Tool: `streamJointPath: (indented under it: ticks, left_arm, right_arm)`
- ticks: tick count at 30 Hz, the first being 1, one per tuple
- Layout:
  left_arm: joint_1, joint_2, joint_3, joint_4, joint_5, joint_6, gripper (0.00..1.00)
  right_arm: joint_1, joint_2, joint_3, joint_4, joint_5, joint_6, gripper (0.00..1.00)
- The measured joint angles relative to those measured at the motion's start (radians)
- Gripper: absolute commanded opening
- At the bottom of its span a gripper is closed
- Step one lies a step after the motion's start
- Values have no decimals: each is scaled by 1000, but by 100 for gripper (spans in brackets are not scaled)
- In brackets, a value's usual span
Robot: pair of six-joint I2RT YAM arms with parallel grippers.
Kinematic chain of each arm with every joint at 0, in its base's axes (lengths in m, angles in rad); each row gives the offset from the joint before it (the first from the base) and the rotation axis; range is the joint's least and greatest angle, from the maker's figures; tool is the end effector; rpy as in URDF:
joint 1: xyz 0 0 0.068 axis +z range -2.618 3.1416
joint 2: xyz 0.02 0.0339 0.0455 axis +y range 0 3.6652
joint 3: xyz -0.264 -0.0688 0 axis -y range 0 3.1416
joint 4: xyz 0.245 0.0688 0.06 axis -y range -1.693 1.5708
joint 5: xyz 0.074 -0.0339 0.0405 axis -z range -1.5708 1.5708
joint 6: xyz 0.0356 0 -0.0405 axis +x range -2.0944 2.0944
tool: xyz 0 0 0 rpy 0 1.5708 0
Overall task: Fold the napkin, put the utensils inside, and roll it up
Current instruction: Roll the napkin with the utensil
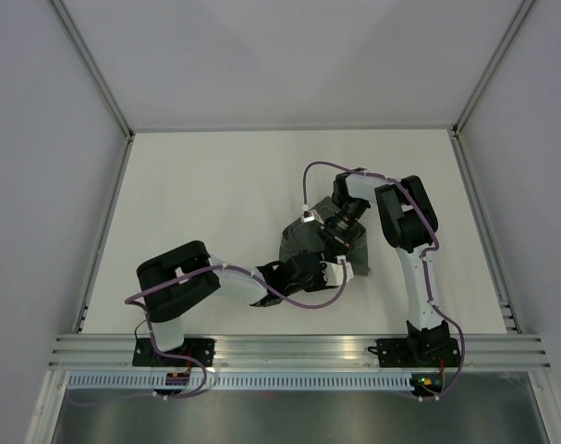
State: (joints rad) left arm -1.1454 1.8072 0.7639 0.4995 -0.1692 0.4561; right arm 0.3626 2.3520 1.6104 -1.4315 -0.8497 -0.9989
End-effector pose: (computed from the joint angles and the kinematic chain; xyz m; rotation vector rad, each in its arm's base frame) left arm 0.1500 -0.3167 0.1322 1.4460 1.5430 -0.2339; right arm 0.3382 0.1569 0.0994 1.3124 -2.1837 -1.3292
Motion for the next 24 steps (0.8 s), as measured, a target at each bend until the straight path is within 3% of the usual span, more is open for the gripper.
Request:
streamJointPath:
  ticks: [2, 5, 6, 12, 19, 24]
  left_arm:
    - [-3, 12, 8, 8, -1, 3, 54]
    - [-4, 23, 14, 13, -4, 8, 37]
    - [-4, 26, 16, 14, -5, 9, 27]
    - [-9, 33, 31, 0, 6, 16, 2]
    - [7, 34, 57, -43, 64, 14, 2]
    - [39, 37, 77, -55, 153, -3, 2]
  right_arm:
    - [0, 5, 5, -6, -1, 0, 9]
    - [-1, 8, 8, -11, 0, 0, 9]
    - [-2, 11, 10, -14, 1, 0, 9]
    - [-13, 20, 16, -30, 1, -4, 13]
    - [-19, 17, 16, -40, 9, -6, 43]
    - [-24, -37, -3, -21, 37, 15, 51]
